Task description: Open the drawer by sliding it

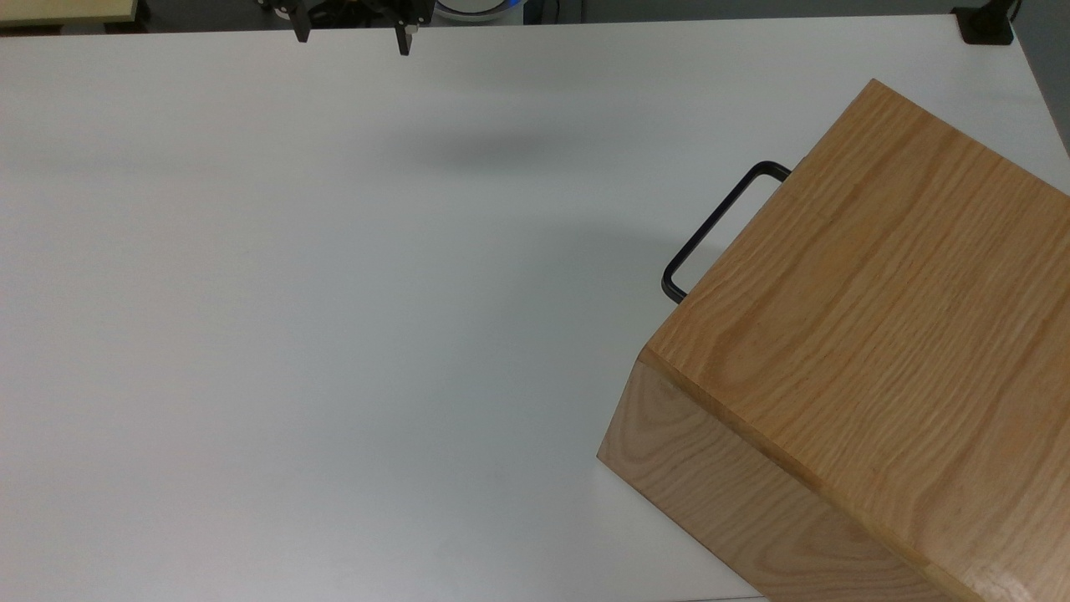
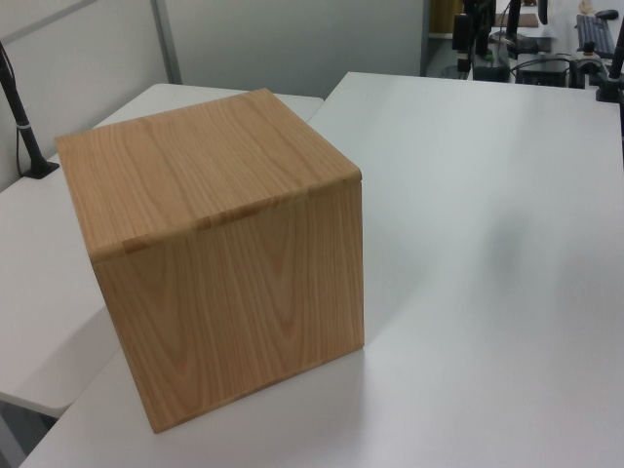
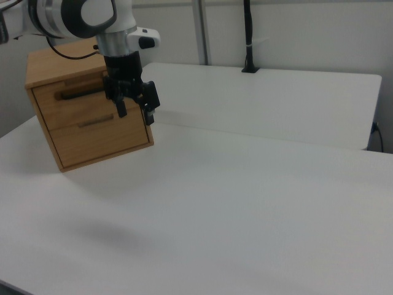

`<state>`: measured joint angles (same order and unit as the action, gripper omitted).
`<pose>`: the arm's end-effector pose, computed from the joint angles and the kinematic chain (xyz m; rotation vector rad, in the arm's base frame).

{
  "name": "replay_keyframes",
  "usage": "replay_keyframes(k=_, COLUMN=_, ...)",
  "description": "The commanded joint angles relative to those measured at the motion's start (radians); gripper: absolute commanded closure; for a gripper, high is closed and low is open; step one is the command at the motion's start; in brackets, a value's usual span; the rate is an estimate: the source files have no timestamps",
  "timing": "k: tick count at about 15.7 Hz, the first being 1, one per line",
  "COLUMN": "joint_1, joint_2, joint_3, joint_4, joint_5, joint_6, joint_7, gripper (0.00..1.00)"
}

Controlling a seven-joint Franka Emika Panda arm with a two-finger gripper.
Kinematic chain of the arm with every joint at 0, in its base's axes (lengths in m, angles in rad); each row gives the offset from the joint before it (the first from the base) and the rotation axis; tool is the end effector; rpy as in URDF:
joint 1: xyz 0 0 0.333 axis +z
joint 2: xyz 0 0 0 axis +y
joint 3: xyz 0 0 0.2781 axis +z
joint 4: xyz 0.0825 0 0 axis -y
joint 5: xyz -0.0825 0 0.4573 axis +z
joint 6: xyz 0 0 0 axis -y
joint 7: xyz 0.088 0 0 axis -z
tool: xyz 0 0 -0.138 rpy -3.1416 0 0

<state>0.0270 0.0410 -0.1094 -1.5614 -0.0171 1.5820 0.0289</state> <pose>0.6363 -0.0539 0.5359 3.1156 -0.1729 -0.0323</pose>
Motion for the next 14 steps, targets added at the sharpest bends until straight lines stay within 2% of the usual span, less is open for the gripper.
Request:
replay_keyframes(k=1, joint_1=0.019, joint_2=-0.021, joint_3=-0.016, joint_4=-0.019, joint_5=-0.006, joint_6=0.009, joint_7=0.022, gripper=0.00)
replay_keyframes(k=8, joint_1=0.034, joint_2=0.016, joint_3=-0.016, joint_4=-0.005, joint_5=-0.021, joint_6=0.012, joint_7=0.019, gripper=0.00)
replay_keyframes(k=14, joint_1=0.031, joint_2=0.040, joint_3=-0.009, joint_4=0.014, joint_5=-0.007, joint_6=0.038, joint_7=0.006, gripper=0.00)
